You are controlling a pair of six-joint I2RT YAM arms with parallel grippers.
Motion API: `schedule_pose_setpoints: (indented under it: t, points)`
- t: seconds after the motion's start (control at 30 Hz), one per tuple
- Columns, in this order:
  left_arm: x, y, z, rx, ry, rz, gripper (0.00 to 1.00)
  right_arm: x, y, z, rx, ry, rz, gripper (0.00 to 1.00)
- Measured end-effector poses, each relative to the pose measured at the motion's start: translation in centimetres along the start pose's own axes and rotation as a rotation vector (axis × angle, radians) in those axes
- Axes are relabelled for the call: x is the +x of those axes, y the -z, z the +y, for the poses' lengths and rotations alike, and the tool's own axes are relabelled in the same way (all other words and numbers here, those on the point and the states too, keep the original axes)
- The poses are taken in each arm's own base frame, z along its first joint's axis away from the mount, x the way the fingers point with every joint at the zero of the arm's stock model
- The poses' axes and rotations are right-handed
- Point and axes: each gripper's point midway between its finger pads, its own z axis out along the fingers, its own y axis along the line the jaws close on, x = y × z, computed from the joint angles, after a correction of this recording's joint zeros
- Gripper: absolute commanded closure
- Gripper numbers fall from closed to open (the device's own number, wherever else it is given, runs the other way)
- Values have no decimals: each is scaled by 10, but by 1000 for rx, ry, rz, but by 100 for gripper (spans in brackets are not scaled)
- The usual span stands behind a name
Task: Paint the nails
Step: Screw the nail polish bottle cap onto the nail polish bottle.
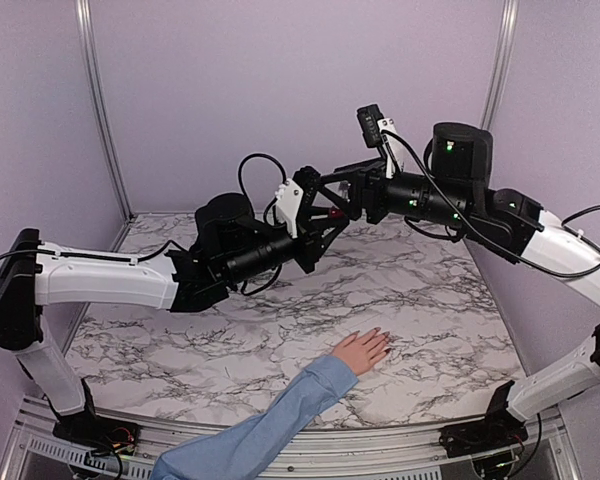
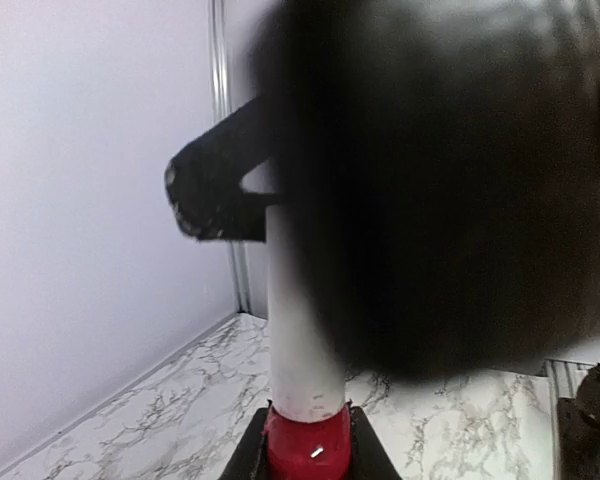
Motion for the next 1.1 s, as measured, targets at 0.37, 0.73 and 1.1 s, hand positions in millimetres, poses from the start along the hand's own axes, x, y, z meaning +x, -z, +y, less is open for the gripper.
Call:
schedule_pose_setpoints:
  t: [0.37,0.73,1.1]
  points:
    - [-7,30,-23,454,152,13,100,-6,31,42,-339,71,14,48]
    - [-25,57,-68,772,227,32,100,-6,42,79,-583,126,43,65]
    - [-25,64,-76,837,277,61,100,-2,43,85,-636,147,72,68]
